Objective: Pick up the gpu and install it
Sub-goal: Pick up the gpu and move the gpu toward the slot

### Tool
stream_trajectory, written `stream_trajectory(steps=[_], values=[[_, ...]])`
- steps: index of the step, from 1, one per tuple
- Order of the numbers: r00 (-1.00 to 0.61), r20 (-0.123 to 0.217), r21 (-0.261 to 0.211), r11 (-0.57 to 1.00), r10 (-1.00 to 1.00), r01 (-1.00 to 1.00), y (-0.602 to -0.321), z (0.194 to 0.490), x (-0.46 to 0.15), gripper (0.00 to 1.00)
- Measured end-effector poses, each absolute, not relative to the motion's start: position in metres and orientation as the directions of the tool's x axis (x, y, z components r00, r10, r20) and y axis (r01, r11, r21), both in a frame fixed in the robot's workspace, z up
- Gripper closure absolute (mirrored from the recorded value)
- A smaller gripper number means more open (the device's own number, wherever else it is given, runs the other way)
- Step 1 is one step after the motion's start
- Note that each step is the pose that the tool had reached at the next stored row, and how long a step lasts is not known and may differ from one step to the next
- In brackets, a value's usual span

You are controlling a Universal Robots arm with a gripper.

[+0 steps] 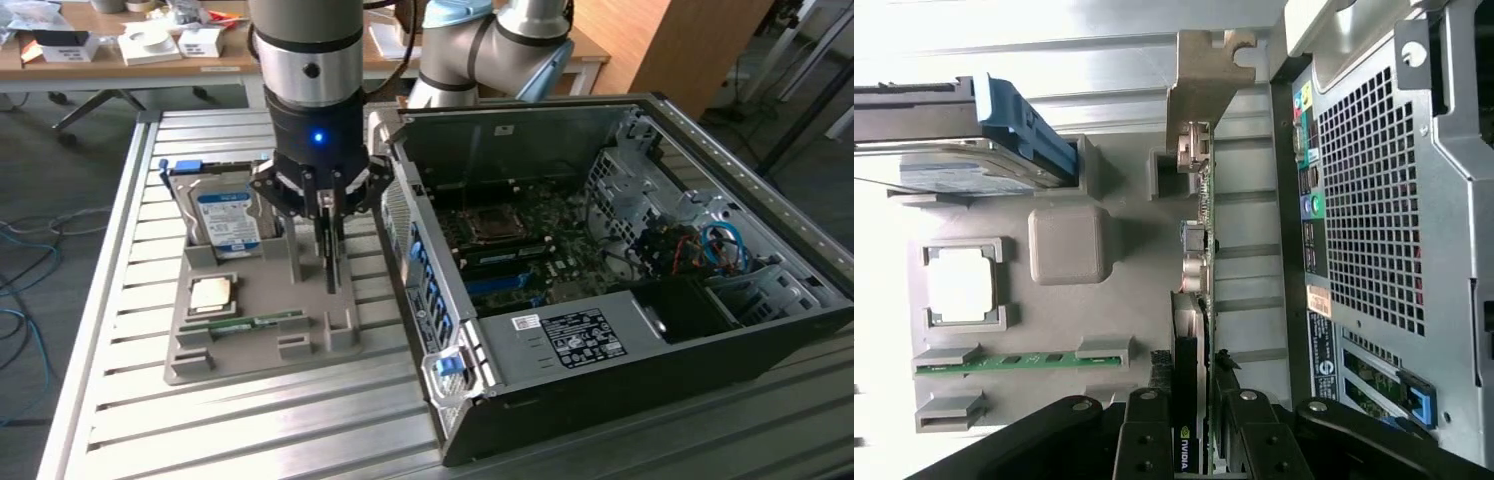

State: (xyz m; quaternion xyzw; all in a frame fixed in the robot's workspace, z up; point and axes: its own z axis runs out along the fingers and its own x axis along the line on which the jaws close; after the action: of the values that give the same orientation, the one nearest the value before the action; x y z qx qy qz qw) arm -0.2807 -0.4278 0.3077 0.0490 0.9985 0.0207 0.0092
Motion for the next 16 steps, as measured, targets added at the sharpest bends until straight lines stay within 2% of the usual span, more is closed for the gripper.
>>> stream_trajectory(steps=[16], values=[[-0.995,-0.017,0.042,0.995,0.095,0.094,-0.428,0.34,-0.281,0.73]])
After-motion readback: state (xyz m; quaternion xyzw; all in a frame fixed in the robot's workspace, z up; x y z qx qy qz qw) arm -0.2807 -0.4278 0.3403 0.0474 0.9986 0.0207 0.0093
